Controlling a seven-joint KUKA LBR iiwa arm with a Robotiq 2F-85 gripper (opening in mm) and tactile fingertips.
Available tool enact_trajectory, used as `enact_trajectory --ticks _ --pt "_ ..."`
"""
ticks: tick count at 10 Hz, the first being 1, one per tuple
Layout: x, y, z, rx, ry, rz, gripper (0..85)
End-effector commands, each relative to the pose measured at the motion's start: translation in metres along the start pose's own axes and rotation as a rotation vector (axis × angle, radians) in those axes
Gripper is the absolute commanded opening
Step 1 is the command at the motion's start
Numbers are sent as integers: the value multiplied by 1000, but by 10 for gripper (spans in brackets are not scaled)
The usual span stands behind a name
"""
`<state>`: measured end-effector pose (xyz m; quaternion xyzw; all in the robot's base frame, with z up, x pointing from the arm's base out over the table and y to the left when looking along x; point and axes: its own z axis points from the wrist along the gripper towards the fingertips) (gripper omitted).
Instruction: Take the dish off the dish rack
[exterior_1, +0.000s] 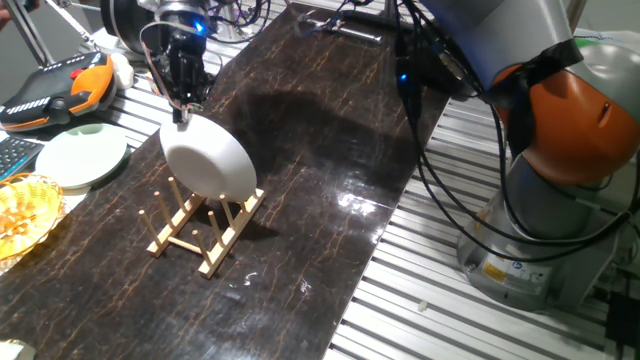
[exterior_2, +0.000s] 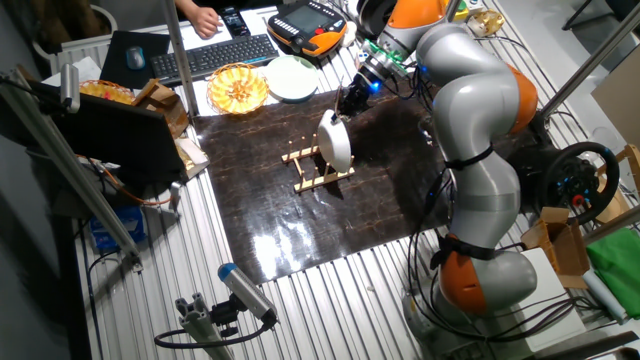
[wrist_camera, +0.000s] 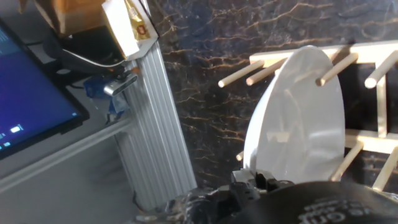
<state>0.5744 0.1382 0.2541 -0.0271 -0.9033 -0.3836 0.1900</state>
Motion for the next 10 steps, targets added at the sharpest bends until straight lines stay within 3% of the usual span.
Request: enact_trajectory --ticks 1,3,6,8,10 --pt "3 2 -2 -3 -4 9 7" --pt "9 5 -4 -3 -13 21 7" --pt "26 12 -10 -6 -37 51 7" --pt "36 15 -23 -16 -59 65 7" --pt "38 12 -34 -10 -82 61 7"
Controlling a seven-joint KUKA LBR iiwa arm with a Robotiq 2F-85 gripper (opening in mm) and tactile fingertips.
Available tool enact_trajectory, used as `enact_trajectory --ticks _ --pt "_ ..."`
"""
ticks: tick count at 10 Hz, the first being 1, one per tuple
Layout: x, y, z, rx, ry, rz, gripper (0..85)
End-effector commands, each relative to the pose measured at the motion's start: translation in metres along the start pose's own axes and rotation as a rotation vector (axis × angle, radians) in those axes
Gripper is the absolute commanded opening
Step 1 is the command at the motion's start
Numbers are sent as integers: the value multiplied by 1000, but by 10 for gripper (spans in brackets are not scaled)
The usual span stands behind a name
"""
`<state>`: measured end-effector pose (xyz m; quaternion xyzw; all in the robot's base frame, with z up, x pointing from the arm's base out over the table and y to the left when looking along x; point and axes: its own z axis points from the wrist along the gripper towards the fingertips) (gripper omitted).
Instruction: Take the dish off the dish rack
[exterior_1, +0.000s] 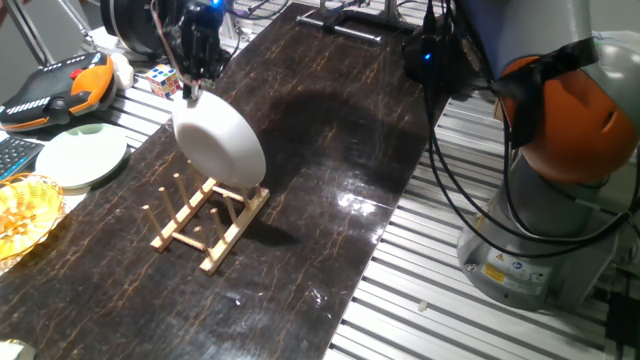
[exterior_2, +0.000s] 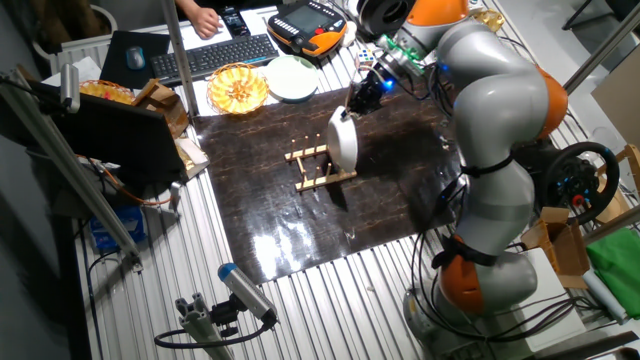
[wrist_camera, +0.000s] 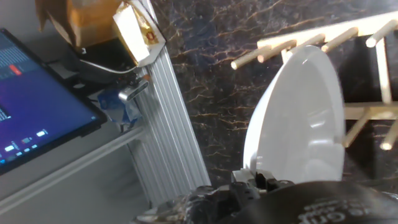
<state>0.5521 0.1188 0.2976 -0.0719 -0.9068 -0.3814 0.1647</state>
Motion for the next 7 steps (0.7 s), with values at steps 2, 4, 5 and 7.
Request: enact_trajectory --ticks 2,4,5,7 --pt "7 2 -1 -42 -18 12 7" --pt "18 4 -5 -63 -23 15 7" --pt "20 3 -9 -57 -25 12 7" --pt "19 -2 -24 24 -45 -9 7"
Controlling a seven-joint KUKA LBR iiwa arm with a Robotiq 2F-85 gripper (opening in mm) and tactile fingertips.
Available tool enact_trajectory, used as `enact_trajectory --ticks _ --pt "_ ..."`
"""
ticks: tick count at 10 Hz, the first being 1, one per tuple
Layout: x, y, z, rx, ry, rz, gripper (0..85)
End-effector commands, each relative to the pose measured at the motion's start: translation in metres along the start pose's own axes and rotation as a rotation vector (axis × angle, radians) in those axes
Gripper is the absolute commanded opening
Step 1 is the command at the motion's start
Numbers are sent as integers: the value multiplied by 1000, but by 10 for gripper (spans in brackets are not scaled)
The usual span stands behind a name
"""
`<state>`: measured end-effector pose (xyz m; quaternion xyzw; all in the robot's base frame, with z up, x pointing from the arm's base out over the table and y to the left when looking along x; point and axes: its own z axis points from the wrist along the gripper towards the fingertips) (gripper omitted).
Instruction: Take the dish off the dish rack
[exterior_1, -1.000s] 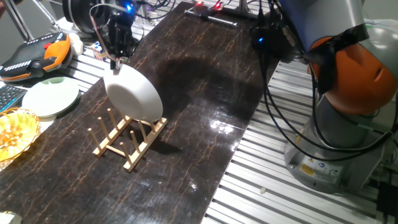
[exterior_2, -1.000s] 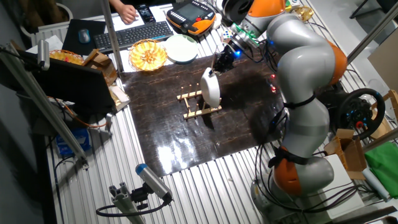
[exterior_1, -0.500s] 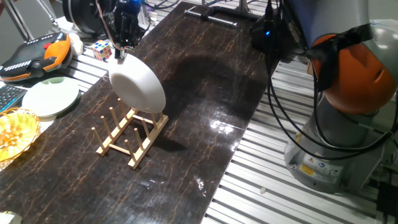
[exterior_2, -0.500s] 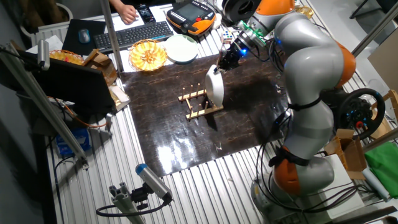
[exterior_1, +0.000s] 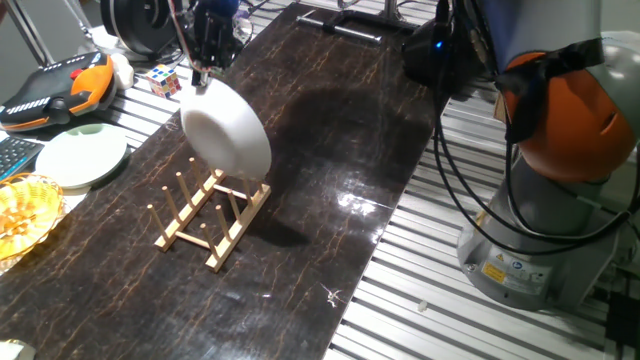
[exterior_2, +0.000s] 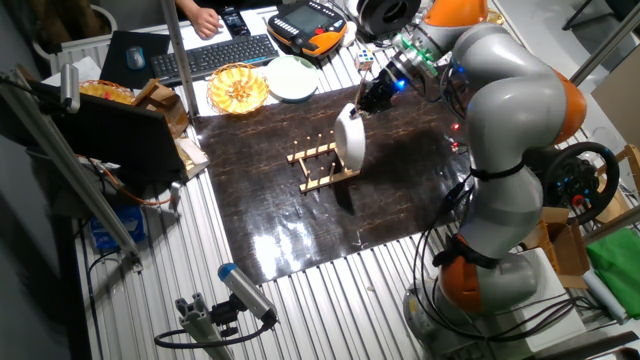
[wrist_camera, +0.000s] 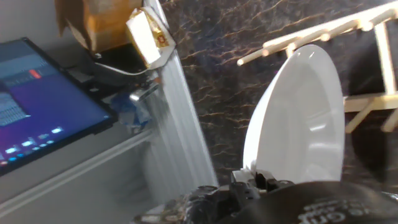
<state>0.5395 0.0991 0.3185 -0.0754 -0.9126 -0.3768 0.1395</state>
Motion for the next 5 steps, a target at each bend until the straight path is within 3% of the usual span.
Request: enact_trajectory --ticks 1,3,5 --pt "-1 -2 -4 87 -15 -16 7" --pt "-4 -8 -14 113 -57 -26 7" --pt "-10 -16 -25 218 -146 -60 7"
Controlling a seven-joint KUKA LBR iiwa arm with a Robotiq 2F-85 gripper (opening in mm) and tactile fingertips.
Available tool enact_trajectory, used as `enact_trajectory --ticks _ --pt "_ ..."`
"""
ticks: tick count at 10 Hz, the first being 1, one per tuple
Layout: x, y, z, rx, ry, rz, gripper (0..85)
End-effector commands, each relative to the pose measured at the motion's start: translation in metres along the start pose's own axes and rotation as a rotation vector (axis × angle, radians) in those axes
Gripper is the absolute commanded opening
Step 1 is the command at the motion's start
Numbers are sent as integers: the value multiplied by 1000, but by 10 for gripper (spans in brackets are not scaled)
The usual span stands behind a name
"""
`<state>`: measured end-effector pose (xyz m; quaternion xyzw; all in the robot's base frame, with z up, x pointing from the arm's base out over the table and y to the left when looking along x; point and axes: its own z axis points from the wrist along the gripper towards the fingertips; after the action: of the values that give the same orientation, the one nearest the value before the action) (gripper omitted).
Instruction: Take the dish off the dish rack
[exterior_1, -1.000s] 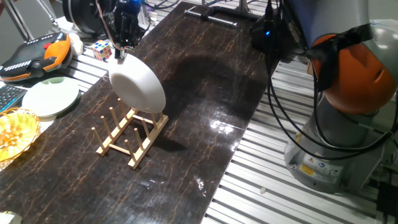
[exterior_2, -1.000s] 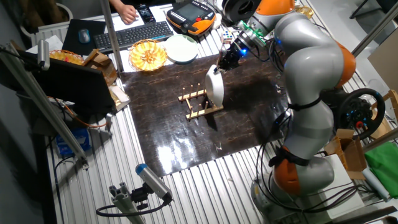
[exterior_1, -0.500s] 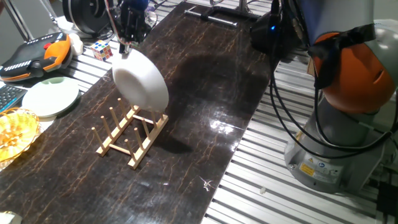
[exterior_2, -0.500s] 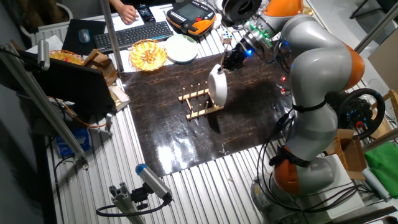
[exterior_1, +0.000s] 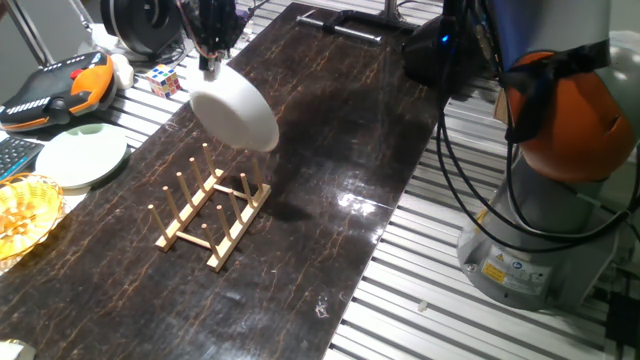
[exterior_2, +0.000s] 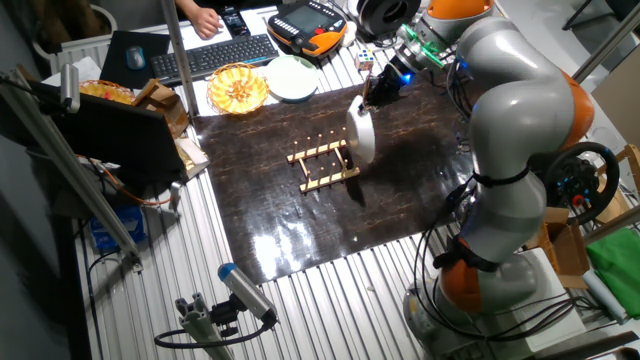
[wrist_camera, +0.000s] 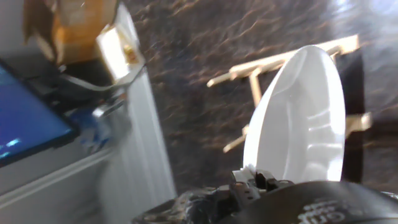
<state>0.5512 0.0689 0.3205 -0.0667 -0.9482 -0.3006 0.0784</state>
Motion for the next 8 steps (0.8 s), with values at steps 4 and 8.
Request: enact_trajectory --ticks 4,8 --pt "-27 -29 4 340 -109 -101 7" --pt "-48 -71 13 563 -94 -178 7"
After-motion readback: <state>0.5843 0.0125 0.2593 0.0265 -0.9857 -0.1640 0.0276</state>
